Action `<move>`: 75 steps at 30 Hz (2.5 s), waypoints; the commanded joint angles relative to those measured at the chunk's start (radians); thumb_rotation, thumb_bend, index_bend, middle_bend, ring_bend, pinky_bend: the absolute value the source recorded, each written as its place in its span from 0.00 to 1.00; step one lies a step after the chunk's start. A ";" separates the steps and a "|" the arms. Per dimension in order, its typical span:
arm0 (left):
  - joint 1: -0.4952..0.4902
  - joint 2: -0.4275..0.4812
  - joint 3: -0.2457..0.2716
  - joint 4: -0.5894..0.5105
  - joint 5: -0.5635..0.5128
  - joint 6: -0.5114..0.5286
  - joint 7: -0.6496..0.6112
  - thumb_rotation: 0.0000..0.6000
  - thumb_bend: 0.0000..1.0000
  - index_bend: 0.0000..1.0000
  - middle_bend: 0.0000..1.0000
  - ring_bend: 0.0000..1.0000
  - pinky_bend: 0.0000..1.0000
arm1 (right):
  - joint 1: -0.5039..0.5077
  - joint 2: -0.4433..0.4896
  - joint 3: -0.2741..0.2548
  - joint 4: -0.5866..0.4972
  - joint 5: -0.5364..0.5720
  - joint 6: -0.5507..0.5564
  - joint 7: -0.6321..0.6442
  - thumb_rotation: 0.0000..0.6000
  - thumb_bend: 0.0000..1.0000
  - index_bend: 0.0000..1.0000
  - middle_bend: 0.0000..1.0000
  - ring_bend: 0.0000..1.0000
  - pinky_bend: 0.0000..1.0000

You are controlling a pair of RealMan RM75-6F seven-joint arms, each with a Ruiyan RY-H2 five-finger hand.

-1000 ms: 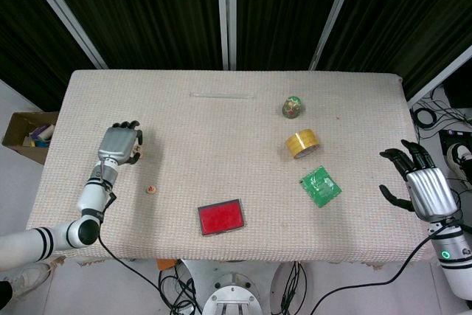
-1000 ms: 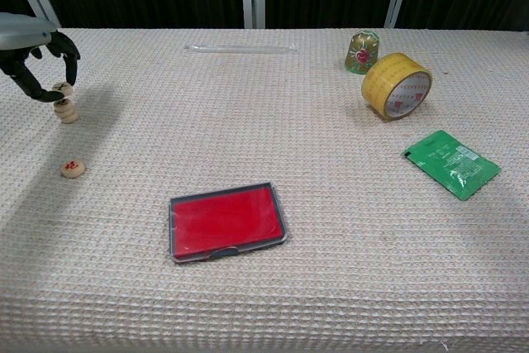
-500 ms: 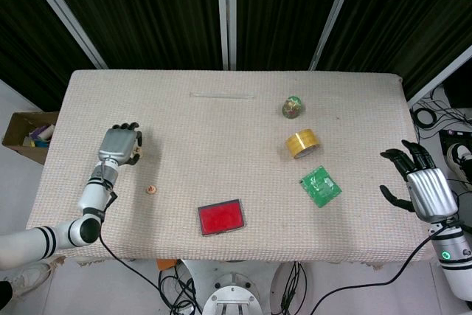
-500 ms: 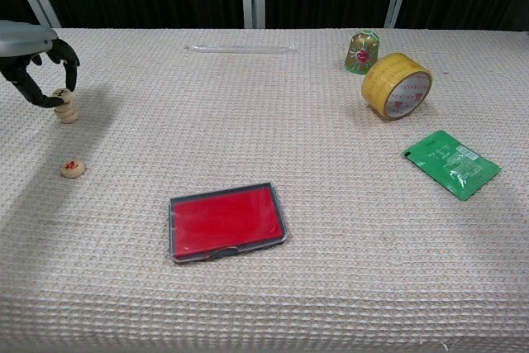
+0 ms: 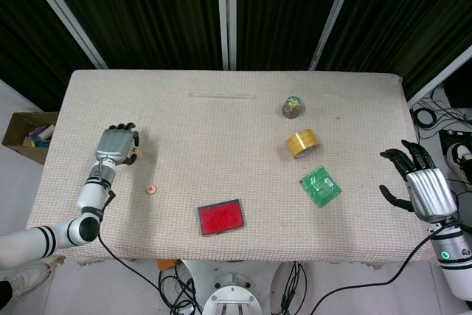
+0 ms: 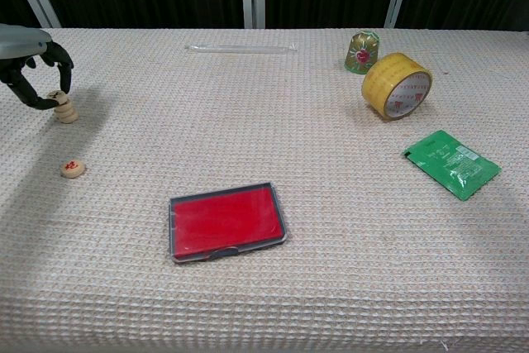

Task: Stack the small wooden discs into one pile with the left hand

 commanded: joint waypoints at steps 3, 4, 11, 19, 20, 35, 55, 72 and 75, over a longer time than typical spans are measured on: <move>0.001 0.002 0.000 -0.002 0.001 -0.001 -0.001 1.00 0.38 0.45 0.15 0.14 0.20 | 0.000 0.000 0.000 -0.002 0.001 -0.001 -0.001 1.00 0.23 0.25 0.27 0.05 0.14; 0.001 0.002 0.000 -0.003 0.001 -0.001 0.000 1.00 0.38 0.45 0.15 0.14 0.20 | 0.000 0.000 0.000 -0.002 0.001 -0.001 -0.001 1.00 0.23 0.25 0.27 0.05 0.14; 0.002 -0.002 0.000 0.001 0.000 0.001 0.002 1.00 0.37 0.44 0.15 0.14 0.20 | 0.000 -0.001 -0.002 -0.001 0.001 -0.005 -0.002 1.00 0.23 0.25 0.27 0.05 0.14; 0.002 -0.005 0.001 0.006 -0.002 -0.007 0.002 1.00 0.36 0.43 0.14 0.14 0.20 | 0.002 -0.002 0.000 -0.002 0.004 -0.009 -0.005 1.00 0.23 0.25 0.28 0.05 0.13; 0.001 -0.005 0.002 0.007 -0.002 -0.009 0.002 1.00 0.36 0.43 0.14 0.14 0.20 | 0.002 -0.002 0.000 -0.002 0.005 -0.009 -0.006 1.00 0.23 0.25 0.28 0.05 0.13; 0.058 0.046 -0.013 -0.089 0.104 0.092 -0.076 1.00 0.28 0.26 0.12 0.13 0.20 | 0.000 0.003 0.002 -0.003 0.005 -0.002 -0.002 1.00 0.23 0.25 0.28 0.05 0.13; 0.191 0.076 0.161 -0.235 0.580 0.206 -0.009 1.00 0.30 0.40 0.14 0.12 0.20 | -0.027 -0.009 -0.013 -0.003 -0.035 0.054 0.003 1.00 0.23 0.25 0.27 0.04 0.12; 0.197 0.009 0.154 -0.171 0.545 0.140 0.047 1.00 0.31 0.41 0.14 0.12 0.20 | -0.055 -0.016 -0.019 0.016 -0.044 0.093 0.028 1.00 0.23 0.26 0.27 0.04 0.12; 0.199 0.000 0.149 -0.161 0.538 0.132 0.043 1.00 0.31 0.41 0.14 0.12 0.20 | -0.054 -0.016 -0.019 0.018 -0.044 0.091 0.028 1.00 0.23 0.26 0.27 0.04 0.12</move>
